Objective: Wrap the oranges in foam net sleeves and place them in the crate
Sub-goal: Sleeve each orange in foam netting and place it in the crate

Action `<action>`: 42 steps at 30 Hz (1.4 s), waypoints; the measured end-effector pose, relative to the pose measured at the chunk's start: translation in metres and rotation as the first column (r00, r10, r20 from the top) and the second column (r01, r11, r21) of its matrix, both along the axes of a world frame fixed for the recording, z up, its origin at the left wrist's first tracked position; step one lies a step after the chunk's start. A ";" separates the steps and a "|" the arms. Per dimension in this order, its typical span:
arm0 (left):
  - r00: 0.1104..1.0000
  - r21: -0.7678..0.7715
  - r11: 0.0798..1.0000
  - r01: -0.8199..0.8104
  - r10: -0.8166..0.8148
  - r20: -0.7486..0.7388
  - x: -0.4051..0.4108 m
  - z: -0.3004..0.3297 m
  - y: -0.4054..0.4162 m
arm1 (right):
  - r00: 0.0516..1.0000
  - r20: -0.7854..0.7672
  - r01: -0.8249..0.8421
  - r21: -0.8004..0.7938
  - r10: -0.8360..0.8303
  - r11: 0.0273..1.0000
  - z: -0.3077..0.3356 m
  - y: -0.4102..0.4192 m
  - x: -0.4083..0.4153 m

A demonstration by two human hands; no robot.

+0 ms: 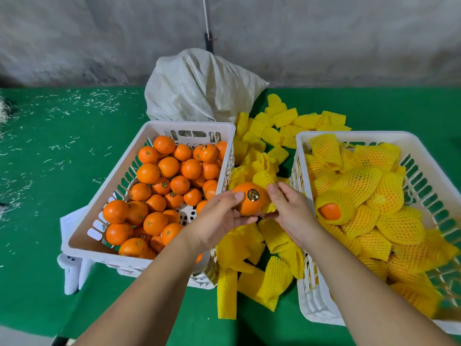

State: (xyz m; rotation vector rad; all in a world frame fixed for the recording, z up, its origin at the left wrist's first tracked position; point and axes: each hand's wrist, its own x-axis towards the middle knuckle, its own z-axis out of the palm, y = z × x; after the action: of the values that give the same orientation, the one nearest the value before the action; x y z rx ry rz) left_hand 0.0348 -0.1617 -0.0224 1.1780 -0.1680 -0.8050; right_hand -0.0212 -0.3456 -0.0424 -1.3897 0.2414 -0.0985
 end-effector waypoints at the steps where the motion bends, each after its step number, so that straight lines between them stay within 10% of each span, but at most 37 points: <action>1: 1.000 -0.014 1.000 0.004 -0.004 -0.022 0.000 -0.001 0.000 | 0.999 -0.033 0.031 0.018 -0.030 0.999 0.000 0.001 0.001; 8: 0.994 -0.047 0.994 -0.101 0.099 -0.054 -0.004 -0.001 -0.005 | 0.999 0.007 -0.045 0.079 0.045 0.996 -0.004 -0.003 0.001; 21: 0.984 0.106 0.989 0.107 -0.120 0.131 -0.007 -0.002 -0.004 | 0.990 -0.028 0.124 -0.328 -0.141 0.937 -0.014 -0.004 0.008; 32: 0.977 0.082 0.986 -0.143 0.127 0.172 -0.005 -0.007 -0.012 | 0.972 0.127 0.226 -0.261 -0.199 0.938 -0.015 -0.007 0.003; 42: 0.939 0.230 0.973 0.020 -0.097 0.329 -0.003 -0.013 -0.006 | 0.948 0.299 0.242 -0.448 -0.111 0.861 -0.013 0.003 -0.003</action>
State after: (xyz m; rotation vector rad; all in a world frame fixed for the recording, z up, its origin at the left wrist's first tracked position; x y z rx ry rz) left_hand 0.0322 -0.1673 -0.0355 1.5290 -0.4067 -0.6798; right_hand -0.0243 -0.3430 -0.0551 -1.8283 0.1236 -0.5269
